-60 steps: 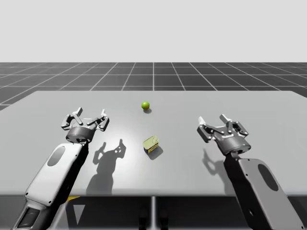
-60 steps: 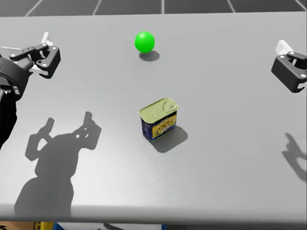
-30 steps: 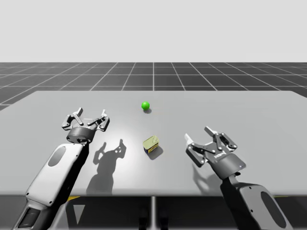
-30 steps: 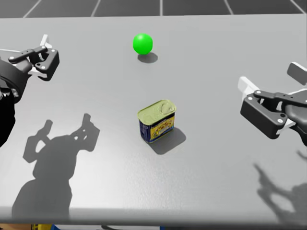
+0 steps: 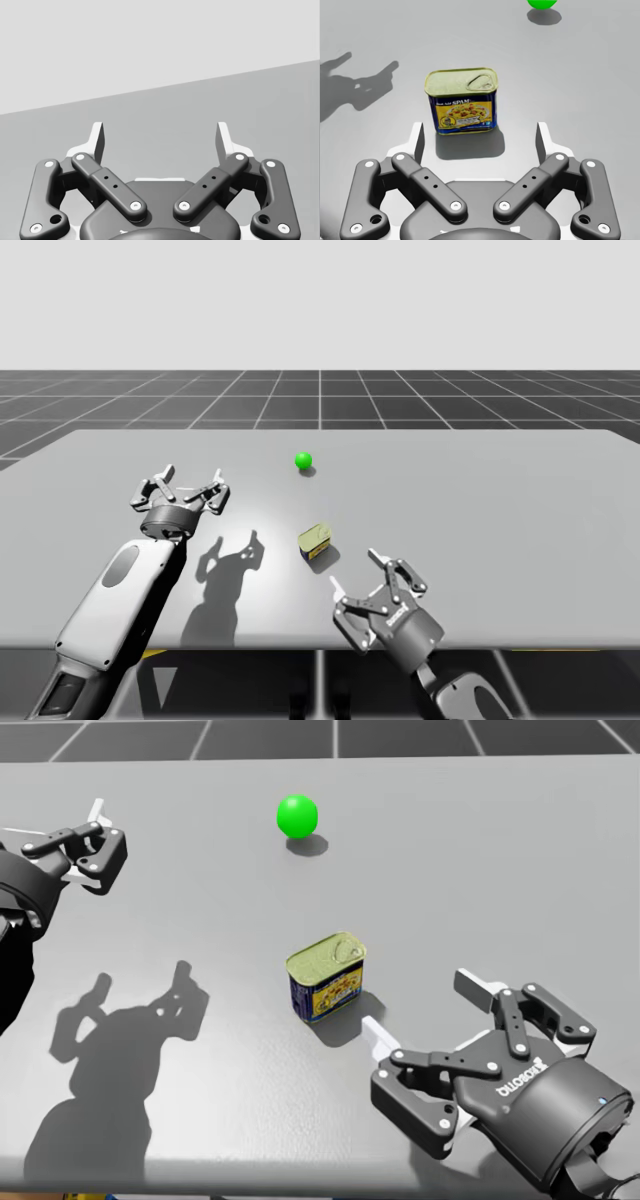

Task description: Watch the red light. When it turns green, pick up the object.

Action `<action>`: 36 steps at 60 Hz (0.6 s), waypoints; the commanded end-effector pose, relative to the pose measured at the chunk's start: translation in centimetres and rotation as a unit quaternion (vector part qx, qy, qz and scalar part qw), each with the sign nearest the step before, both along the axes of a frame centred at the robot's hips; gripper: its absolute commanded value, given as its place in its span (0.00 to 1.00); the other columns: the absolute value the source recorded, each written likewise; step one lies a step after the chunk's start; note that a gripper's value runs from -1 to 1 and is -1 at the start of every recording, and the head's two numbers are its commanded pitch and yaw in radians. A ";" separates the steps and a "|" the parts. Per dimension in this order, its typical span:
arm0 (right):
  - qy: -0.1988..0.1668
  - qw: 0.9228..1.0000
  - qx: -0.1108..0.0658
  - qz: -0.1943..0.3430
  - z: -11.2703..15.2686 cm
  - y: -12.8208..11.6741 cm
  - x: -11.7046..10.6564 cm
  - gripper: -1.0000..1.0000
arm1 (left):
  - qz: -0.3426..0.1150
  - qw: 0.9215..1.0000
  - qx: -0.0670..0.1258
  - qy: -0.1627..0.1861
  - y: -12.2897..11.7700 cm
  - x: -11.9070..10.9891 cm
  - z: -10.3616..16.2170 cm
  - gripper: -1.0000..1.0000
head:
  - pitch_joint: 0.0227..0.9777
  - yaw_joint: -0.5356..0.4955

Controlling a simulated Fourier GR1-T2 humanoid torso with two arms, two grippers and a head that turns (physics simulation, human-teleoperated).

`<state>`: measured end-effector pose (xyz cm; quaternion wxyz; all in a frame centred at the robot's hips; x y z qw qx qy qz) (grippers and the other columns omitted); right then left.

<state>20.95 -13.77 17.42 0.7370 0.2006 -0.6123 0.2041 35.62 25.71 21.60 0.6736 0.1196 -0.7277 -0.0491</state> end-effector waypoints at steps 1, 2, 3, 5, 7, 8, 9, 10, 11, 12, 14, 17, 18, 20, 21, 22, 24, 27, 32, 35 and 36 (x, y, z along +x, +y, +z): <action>0.004 1.000 0.000 0.017 -1.3 2.6 0.1 0.00 | -0.001 1.000 0.000 0.000 -0.1 0.0 0.0 0.00 | 0.84 0.55; 0.006 1.000 -0.002 0.017 -1.5 2.9 0.3 0.00 | -0.001 1.000 0.000 0.000 0.0 0.0 0.0 0.00 | 0.84 0.55; 0.006 1.000 -0.003 0.017 -1.6 3.0 0.3 0.00 | -0.001 1.000 0.000 0.000 0.0 0.0 0.0 0.00 | 0.84 0.55; 0.008 1.000 -0.002 0.018 -1.7 3.2 0.5 0.00 | -0.001 1.000 0.000 0.000 0.0 0.0 0.0 0.00 | 0.84 0.55; 0.011 1.000 -0.002 0.017 -1.8 3.5 0.7 0.00 | -0.001 1.000 0.000 0.000 0.0 0.0 0.0 0.00 | 0.84 0.55; 0.014 1.000 -0.001 0.017 -1.9 3.7 0.8 0.00 | -0.001 1.000 0.000 0.000 -0.1 0.0 0.0 0.00 | 0.84 0.55; 0.017 1.000 -0.001 0.016 -2.0 3.9 1.0 0.00 | -0.001 1.000 0.000 0.000 0.0 0.1 0.0 0.00 | 0.84 0.55; 0.017 1.000 -0.001 0.015 -2.1 4.0 1.1 0.00 | -0.001 1.000 0.000 0.000 -0.1 0.1 0.0 0.00 | 0.84 0.55; 0.018 1.000 -0.001 0.014 -2.1 4.0 1.2 0.00 | -0.001 1.000 0.000 0.000 -0.1 0.1 0.0 0.00 | 0.84 0.55; 0.019 1.000 -0.001 0.013 -2.1 4.1 1.3 0.00 | -0.001 1.000 0.000 0.000 -0.1 0.1 0.0 0.00 | 0.84 0.55; 0.022 1.000 -0.001 0.008 -2.3 4.5 1.6 0.00 | -0.001 1.000 0.000 0.000 -0.1 0.1 -0.1 0.00 | 0.84 0.55; 0.020 1.000 -0.005 0.001 -2.4 4.8 1.9 0.00 | -0.002 1.000 0.000 0.000 -0.1 0.0 -0.1 0.00 | 0.84 0.55; 0.022 1.000 -0.006 -0.003 -2.5 5.1 2.2 0.00 | -0.002 1.000 0.000 0.000 -0.1 0.0 -0.1 0.00 | 0.84 0.55; 0.020 1.000 -0.008 -0.007 -2.5 5.3 2.4 0.00 | -0.002 1.000 0.000 0.000 -0.1 0.0 -0.1 0.00 | 0.84 0.55; 0.019 1.000 -0.011 -0.011 -2.6 5.5 2.6 0.00 | -0.002 1.000 0.000 0.000 -0.1 0.0 -0.1 0.00 | 0.84 0.55; 0.016 1.000 -0.015 -0.015 -2.7 5.7 2.8 0.00 | -0.002 1.000 0.000 0.000 -0.1 0.0 -0.1 0.00 | 0.84 0.55; 0.014 1.000 -0.018 -0.018 -2.8 5.8 3.1 0.00 | -0.002 1.000 0.000 0.000 -0.1 0.0 -0.1 0.00 | 0.85 0.56; 0.015 0.999 -0.025 -0.036 -3.0 6.2 3.7 0.00 | -0.002 1.000 0.001 0.001 -0.1 0.0 -0.1 0.00 | 0.85 0.56; 0.020 0.998 -0.031 -0.042 -3.3 6.6 4.4 0.00 | -0.001 1.000 0.001 0.001 -0.1 0.0 -0.1 0.00 | 0.85 0.56; 0.018 0.998 -0.037 -0.044 -3.4 6.8 4.7 0.00 | -0.001 1.000 0.000 0.000 -0.1 0.0 -0.1 0.00 | 0.85 0.56; 0.016 0.998 -0.040 -0.048 -3.5 6.9 4.9 0.00 | -0.001 1.000 0.000 0.000 -0.1 0.0 -0.1 0.00 | 0.85 0.56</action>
